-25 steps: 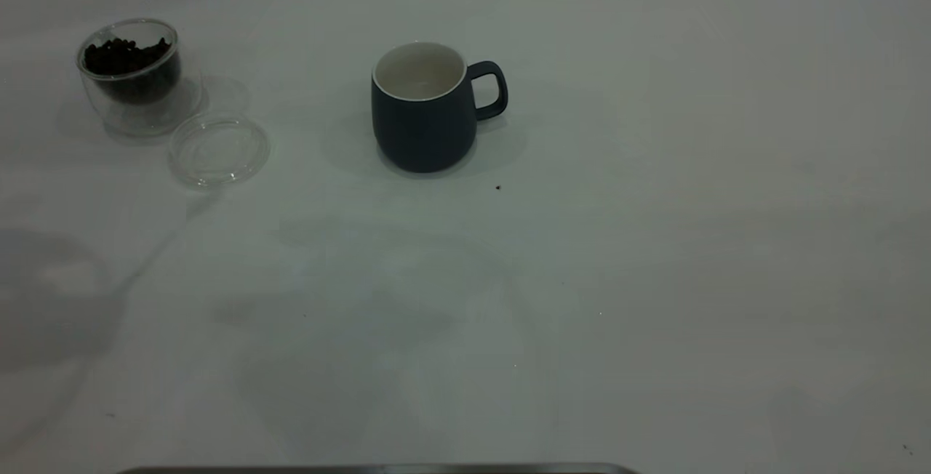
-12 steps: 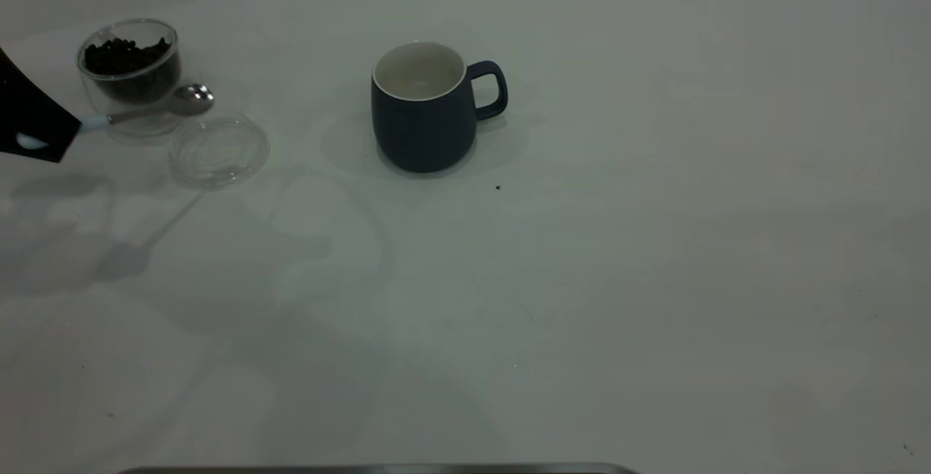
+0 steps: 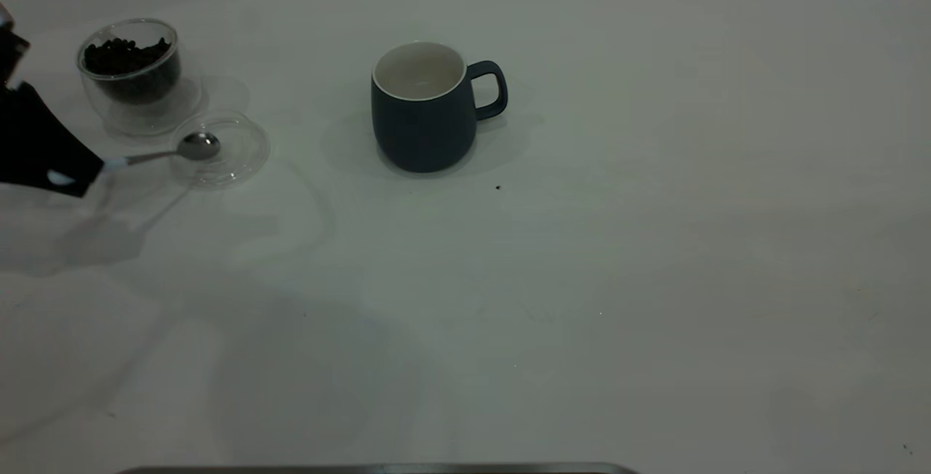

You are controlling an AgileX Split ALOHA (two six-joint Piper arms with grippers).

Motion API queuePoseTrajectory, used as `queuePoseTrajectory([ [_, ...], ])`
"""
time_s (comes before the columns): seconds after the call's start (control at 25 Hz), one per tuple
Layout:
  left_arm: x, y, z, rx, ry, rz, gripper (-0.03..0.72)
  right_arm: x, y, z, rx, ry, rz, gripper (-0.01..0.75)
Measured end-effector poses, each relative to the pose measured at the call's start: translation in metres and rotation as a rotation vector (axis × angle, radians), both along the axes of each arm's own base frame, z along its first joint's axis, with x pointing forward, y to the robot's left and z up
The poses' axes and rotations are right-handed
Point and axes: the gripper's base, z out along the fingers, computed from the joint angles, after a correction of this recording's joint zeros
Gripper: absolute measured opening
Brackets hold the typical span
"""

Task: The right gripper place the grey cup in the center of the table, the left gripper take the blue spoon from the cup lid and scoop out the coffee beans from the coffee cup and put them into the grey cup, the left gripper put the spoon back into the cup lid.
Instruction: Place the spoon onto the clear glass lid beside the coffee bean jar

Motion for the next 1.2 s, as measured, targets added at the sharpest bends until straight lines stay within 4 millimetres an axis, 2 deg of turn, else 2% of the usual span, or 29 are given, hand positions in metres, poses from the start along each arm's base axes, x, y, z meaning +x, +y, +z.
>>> queuePoseTrajectory([
  [0.36, 0.010, -0.006, -0.030, -0.090, -0.046, 0.165, 0.132, 0.000, 0.000, 0.000, 0.000, 0.000, 0.000, 0.453],
  [0.6, 0.007, -0.011, -0.053, -0.157, -0.015, 0.213, 0.132, 0.000, 0.000, 0.000, 0.000, 0.000, 0.000, 0.453],
  [1.2, 0.005, -0.012, -0.053, -0.218, -0.007, 0.187, 0.137, 0.000, 0.000, 0.000, 0.000, 0.000, 0.000, 0.453],
])
